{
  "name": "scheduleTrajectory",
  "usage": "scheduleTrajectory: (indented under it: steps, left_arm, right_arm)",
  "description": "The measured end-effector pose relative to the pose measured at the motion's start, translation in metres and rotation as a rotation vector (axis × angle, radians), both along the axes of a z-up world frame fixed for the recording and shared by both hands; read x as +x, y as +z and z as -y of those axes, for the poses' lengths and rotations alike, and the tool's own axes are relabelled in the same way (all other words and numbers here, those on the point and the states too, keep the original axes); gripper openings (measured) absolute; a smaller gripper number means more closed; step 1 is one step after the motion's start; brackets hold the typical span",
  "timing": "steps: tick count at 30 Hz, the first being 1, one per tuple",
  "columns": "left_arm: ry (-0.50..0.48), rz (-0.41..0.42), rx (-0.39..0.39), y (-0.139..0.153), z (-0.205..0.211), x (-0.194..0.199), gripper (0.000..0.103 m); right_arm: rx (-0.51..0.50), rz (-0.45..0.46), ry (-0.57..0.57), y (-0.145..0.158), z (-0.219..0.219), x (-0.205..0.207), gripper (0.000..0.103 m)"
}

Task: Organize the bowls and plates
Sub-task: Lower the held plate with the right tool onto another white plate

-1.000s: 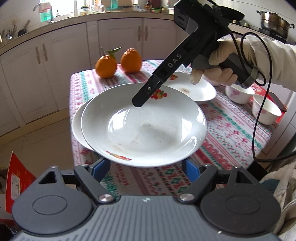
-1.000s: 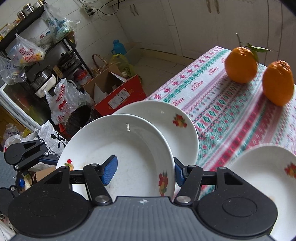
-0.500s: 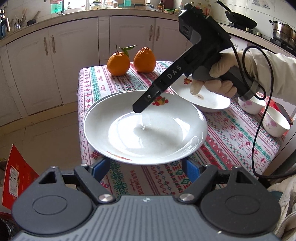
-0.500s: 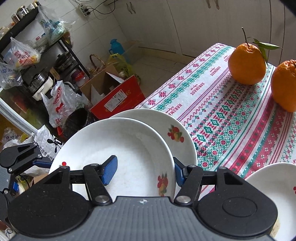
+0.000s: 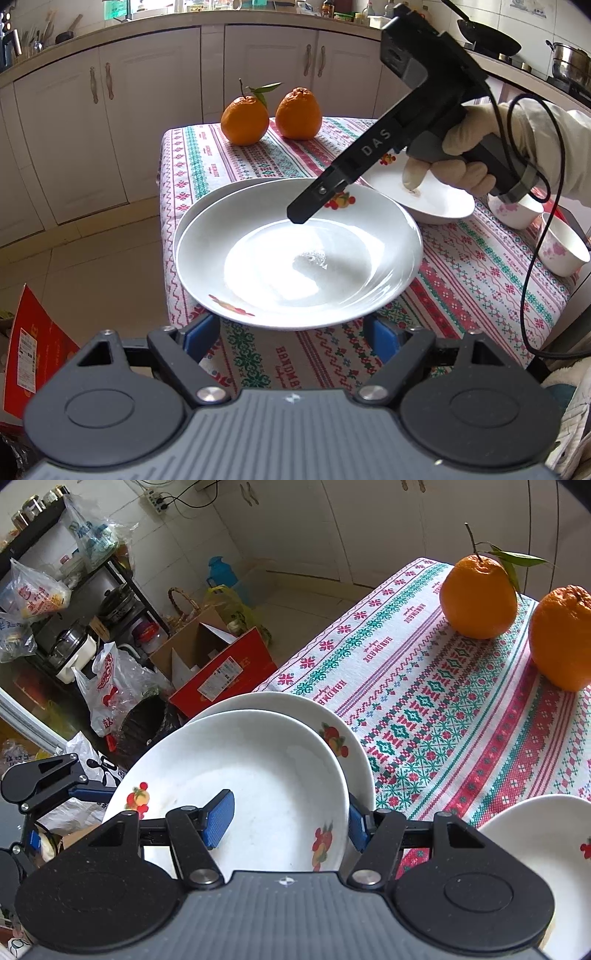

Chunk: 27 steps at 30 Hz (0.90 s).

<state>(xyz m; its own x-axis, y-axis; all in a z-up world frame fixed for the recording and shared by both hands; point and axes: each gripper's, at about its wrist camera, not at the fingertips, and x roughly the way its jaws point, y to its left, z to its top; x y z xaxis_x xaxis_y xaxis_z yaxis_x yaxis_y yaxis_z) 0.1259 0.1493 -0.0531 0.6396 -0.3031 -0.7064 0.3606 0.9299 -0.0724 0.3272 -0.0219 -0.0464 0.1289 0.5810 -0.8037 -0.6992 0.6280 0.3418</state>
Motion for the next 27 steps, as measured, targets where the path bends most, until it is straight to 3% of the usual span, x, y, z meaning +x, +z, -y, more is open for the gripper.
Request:
scheduleTrajectory:
  steps: [27]
  left_arm:
    - [0.011, 0.013, 0.019, -0.007, 0.003, 0.004, 0.085]
  right_arm:
    - [-0.005, 0.040, -0.054, 0.017, 0.026, -0.032, 0.068]
